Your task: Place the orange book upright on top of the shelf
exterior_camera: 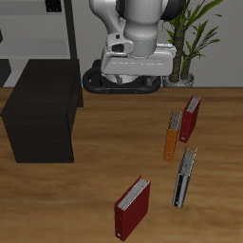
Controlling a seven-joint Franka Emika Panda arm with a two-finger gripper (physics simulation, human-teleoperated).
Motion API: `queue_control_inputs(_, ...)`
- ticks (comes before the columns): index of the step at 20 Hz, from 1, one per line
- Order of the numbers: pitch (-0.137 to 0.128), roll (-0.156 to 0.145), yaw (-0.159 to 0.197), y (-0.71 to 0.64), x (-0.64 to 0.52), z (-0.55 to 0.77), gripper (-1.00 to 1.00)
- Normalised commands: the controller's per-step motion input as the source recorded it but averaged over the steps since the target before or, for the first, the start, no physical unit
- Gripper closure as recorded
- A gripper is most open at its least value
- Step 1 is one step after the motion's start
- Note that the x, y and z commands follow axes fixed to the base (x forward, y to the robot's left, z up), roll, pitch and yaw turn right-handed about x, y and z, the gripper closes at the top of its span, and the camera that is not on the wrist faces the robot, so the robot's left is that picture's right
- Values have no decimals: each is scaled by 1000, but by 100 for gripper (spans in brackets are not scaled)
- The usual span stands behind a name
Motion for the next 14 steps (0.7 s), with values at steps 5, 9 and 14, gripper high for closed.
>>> queue_control_inputs(5,-2,20,9,125,40,-20,-100)
queue_control_inputs(9,-28,-33,-33,123,16,-28,-100)
queue_control_inputs(14,-13,-35,-37,244,-15,-200,-100)
